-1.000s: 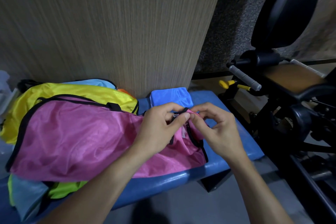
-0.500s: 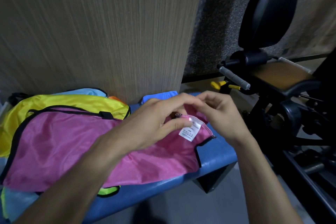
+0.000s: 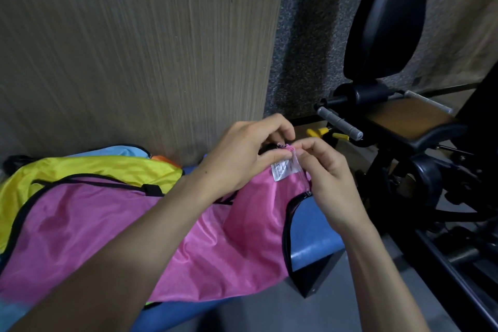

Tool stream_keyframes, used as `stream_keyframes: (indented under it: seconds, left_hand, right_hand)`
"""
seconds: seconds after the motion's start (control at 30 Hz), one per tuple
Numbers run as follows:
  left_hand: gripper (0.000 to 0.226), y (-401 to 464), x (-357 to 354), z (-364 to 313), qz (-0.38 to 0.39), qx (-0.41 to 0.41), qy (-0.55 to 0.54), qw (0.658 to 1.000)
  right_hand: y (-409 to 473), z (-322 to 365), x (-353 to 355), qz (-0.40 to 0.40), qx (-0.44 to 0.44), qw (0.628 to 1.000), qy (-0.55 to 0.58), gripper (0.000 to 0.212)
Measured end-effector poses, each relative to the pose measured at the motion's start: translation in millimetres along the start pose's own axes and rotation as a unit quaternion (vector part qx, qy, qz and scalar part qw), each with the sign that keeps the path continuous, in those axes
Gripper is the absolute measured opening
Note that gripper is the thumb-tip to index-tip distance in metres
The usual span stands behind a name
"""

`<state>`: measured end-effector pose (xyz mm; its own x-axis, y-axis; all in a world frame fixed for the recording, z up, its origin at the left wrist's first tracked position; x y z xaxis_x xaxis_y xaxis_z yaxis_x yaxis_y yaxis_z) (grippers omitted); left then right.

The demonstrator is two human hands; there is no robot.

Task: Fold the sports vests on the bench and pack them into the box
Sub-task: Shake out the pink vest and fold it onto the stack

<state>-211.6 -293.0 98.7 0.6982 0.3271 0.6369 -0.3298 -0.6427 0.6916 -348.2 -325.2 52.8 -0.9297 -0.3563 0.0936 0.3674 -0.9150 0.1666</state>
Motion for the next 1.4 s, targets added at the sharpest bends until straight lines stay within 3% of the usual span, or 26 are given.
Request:
stream_keyframes:
  seconds: [0.1,0.2,0.33,0.43,0.57,0.67,0.8,0.87,0.97,1.1,1.23,1.33,1.4]
  left_hand:
    - [0.024,2.5,-7.3,6.2,-0.020,0.006,-0.007,1.000]
    - [0.030,-2.7,-20.1,31.1,-0.049,0.085,-0.082,0.992]
    - [0.031,-20.1,-59.5,63.1,0.048,0.143,-0.216,0.965]
    - [0.028,-27.3,-79.1,78.7,0.083,0.151,-0.237,0.956]
    - [0.017,-11.2,-84.8,89.0,0.065,0.115,-0.093,0.987]
    - [0.022,-11.3,-83.6,93.3,0.090,0.090,0.001,0.992]
    - [0.012,-75.3,-63.4,86.7,0.081,0.091,0.084,0.989]
    - [0.010,-123.3,-62.4,76.2,0.117,0.086,0.128,0.981]
    - [0.018,-165.0,-64.0,97.9,0.154,0.128,0.184,0.962]
    - [0.023,-161.3,-59.7,127.1,0.164,0.144,0.276,0.936]
    - [0.033,-162.6,-68.1,129.2,0.165,0.150,0.321,0.921]
    - [0.024,-167.1,-63.1,137.9,0.138,0.186,0.328,0.916]
    - [0.019,-168.0,-62.2,140.8,0.131,0.211,0.299,0.921]
  right_hand:
    - [-2.1,-0.9,0.7,0.014,0.011,1.000,-0.017,0.007]
    - [-0.5,-9.2,5.1,0.024,-0.004,0.998,-0.059,0.018]
    - [5.1,-16.9,15.6,0.000,-0.026,0.998,-0.062,0.014]
    - [13.2,-31.3,27.7,-0.038,-0.073,0.995,-0.054,0.010]
    - [28.9,-60.8,48.4,-0.107,-0.152,0.981,-0.048,0.005]
    - [44.2,-103.4,74.2,-0.180,-0.220,0.954,-0.096,0.013]
    - [51.8,-172.0,83.7,-0.158,-0.343,0.909,-0.175,0.019]
    - [56.5,-184.8,80.9,-0.139,-0.366,0.902,-0.180,0.030]
    - [65.5,-187.1,79.8,-0.149,-0.351,0.891,-0.247,0.044]
    - [63.4,-189.3,86.1,-0.204,-0.335,0.857,-0.334,0.044]
    - [66.9,-191.2,89.8,-0.207,-0.309,0.875,-0.309,0.034]
    - [71.5,-182.8,87.8,-0.215,-0.252,0.902,-0.279,0.024]
    - [74.3,-183.4,85.0,-0.211,-0.247,0.897,-0.301,0.020]
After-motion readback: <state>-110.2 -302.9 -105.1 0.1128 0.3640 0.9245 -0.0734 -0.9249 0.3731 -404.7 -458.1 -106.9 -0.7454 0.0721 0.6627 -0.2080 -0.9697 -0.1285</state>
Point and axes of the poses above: each hand's wrist, its own y-axis towards the middle knuckle, its own x-axis out of the back of the hand, z = x × y, the point moved 8 cm from there along y, towards the middle knuckle, and after that the axes turned 13 degrees about -x, right-handed, at the moved point
